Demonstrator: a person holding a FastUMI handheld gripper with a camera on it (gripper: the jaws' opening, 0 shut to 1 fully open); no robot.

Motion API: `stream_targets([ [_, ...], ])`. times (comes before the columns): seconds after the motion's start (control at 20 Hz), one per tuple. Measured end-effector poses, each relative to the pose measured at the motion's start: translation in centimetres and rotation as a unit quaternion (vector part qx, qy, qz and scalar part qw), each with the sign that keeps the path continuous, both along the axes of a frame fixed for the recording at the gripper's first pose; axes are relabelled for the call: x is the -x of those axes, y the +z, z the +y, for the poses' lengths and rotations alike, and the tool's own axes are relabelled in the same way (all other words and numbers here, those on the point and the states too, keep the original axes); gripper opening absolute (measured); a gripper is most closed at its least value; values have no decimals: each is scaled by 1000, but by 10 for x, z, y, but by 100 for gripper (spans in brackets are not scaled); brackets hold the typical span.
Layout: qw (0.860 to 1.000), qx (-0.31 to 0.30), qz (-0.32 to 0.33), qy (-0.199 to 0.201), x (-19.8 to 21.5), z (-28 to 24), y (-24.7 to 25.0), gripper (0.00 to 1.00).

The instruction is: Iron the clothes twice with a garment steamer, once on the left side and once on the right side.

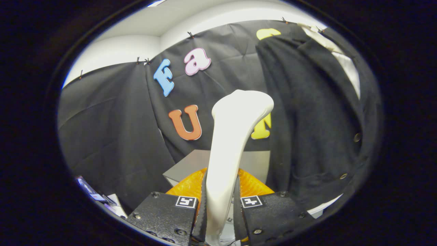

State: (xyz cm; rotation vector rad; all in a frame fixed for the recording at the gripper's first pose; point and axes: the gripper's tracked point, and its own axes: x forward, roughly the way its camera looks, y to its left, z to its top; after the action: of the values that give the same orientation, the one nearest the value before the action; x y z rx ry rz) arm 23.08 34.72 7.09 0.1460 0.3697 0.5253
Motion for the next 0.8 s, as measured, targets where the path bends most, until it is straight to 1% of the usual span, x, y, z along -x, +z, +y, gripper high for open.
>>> stream_targets([
  [0.05, 1000, 15, -24, 4, 7, -12, 9, 34],
  [0.15, 998, 41, -55, -4, 17, -42, 19, 34],
  [0.3, 996, 55, -76, -4, 22, -68, 33, 34],
  [0.45, 992, 68, -104, -17, 8, -95, 57, 34],
  [0.7, 984, 89, -153, -21, -18, -125, 97, 34],
  [0.8, 982, 95, -161, -31, -31, -136, 105, 34],
])
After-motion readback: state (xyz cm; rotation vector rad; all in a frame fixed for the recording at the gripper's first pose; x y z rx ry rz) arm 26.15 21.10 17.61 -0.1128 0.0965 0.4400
